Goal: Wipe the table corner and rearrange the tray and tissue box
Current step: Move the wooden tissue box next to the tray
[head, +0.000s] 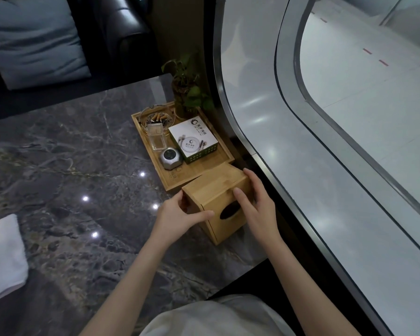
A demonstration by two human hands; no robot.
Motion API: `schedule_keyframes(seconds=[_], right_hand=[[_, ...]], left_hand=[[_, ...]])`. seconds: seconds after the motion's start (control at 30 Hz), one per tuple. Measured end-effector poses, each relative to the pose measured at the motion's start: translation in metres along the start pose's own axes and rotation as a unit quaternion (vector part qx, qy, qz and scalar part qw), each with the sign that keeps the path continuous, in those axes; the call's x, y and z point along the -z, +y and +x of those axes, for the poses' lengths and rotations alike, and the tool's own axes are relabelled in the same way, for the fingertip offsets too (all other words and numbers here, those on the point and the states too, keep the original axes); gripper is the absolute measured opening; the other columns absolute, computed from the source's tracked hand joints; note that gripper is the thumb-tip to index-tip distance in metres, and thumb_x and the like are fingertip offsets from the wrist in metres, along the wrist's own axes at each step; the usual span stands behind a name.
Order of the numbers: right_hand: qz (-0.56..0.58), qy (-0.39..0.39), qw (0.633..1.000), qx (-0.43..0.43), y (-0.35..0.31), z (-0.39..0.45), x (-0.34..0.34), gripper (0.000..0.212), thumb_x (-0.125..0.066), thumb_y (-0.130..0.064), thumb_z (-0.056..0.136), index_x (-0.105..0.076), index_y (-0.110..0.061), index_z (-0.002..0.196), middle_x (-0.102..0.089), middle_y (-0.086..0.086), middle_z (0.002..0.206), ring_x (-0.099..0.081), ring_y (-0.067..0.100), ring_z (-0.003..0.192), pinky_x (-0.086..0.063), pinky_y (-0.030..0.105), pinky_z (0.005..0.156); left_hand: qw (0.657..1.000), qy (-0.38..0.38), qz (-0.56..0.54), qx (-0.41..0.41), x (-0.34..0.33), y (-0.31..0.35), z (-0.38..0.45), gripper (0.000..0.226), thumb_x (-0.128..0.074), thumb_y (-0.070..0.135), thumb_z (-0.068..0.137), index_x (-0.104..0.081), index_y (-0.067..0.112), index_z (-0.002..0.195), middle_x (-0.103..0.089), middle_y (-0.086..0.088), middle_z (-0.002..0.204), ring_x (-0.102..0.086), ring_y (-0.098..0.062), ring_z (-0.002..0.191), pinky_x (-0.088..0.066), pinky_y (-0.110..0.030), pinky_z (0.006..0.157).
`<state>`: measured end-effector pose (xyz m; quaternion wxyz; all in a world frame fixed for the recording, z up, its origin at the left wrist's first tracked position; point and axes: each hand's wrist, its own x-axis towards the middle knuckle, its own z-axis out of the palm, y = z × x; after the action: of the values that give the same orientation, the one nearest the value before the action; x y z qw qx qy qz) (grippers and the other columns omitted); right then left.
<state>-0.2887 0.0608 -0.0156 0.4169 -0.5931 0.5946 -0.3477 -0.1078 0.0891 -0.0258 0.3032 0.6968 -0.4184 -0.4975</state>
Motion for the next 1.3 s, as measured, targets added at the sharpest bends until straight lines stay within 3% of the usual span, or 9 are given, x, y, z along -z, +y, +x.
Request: schedule_keyframes(seconds=[0.1, 0.2, 0.4, 0.93, 1.13, 1.23, 1.3], right_hand=[[-0.006, -0.002, 1.0, -0.009, -0.003, 0.009, -0.003, 0.046, -0.056, -0.03, 0.089, -0.042, -0.029, 0.133, -0.043, -0.014, 0.122, -0.045, -0.003, 0.103, -0.044, 0.019, 0.088], [-0.001, -0.004, 1.0, -0.026, -0.002, 0.016, -0.008, 0.047, -0.059, -0.029, 0.087, -0.044, -0.028, 0.132, -0.046, -0.012, 0.121, -0.046, 0.005, 0.108, -0.049, 0.032, 0.093], [-0.035, 0.017, 0.998, -0.053, 0.004, 0.026, -0.019, 0.049, -0.061, -0.031, 0.085, -0.045, -0.027, 0.132, -0.053, -0.005, 0.128, -0.048, 0.011, 0.116, -0.046, 0.038, 0.099], [-0.133, -0.006, 0.99, -0.042, 0.005, 0.043, -0.04, 0.052, -0.058, -0.033, 0.087, -0.042, -0.021, 0.135, -0.057, 0.003, 0.129, -0.05, 0.017, 0.12, -0.044, 0.037, 0.1], [-0.165, -0.032, 0.986, -0.02, 0.005, 0.042, -0.038, 0.051, -0.053, -0.027, 0.091, -0.036, -0.016, 0.138, -0.05, 0.006, 0.136, -0.042, 0.02, 0.128, -0.038, 0.039, 0.106], [-0.194, -0.047, 0.979, 0.026, 0.006, 0.035, -0.033, 0.047, -0.045, -0.02, 0.095, -0.034, -0.014, 0.139, -0.041, 0.005, 0.145, -0.027, 0.016, 0.138, -0.014, 0.034, 0.116], [-0.246, -0.027, 0.967, 0.056, 0.01, 0.019, -0.03, 0.045, -0.039, -0.022, 0.097, -0.031, -0.013, 0.141, -0.033, 0.004, 0.15, -0.016, 0.012, 0.141, 0.0, 0.03, 0.115]], left_hand=[[0.997, -0.042, -0.039, 0.047, 0.001, 0.0, 0.005, 0.07, -0.082, 0.039, 0.056, -0.058, 0.016, 0.118, -0.065, 0.002, 0.113, -0.059, -0.014, 0.106, -0.048, -0.03, 0.09], [0.989, -0.066, -0.088, 0.095, 0.001, -0.001, 0.006, 0.051, -0.078, 0.03, 0.065, -0.062, 0.011, 0.11, -0.067, -0.002, 0.105, -0.062, -0.015, 0.1, -0.05, -0.026, 0.083], [0.959, -0.05, -0.222, 0.169, -0.002, -0.011, 0.011, 0.032, -0.075, 0.02, 0.071, -0.065, 0.007, 0.098, -0.072, -0.007, 0.1, -0.065, -0.018, 0.1, -0.051, -0.035, 0.092], [0.942, -0.029, -0.271, 0.197, -0.006, -0.021, 0.016, 0.035, -0.069, 0.022, 0.077, -0.061, 0.001, 0.103, -0.069, -0.014, 0.104, -0.063, -0.022, 0.102, -0.052, -0.033, 0.088], [0.959, -0.039, -0.22, 0.175, -0.002, -0.022, 0.013, 0.028, -0.069, 0.03, 0.077, -0.064, 0.008, 0.093, -0.07, -0.006, 0.095, -0.065, -0.019, 0.097, -0.054, -0.027, 0.078], [0.994, 0.032, -0.063, 0.081, -0.006, -0.021, 0.008, 0.052, -0.067, 0.04, 0.076, -0.057, 0.008, 0.115, -0.066, -0.002, 0.107, -0.062, -0.018, 0.102, -0.052, -0.03, 0.084], [0.992, 0.116, 0.049, 0.005, -0.011, -0.019, -0.001, 0.059, -0.065, 0.04, 0.078, -0.046, 0.012, 0.127, -0.06, -0.004, 0.118, -0.057, -0.018, 0.11, -0.049, -0.034, 0.092]])
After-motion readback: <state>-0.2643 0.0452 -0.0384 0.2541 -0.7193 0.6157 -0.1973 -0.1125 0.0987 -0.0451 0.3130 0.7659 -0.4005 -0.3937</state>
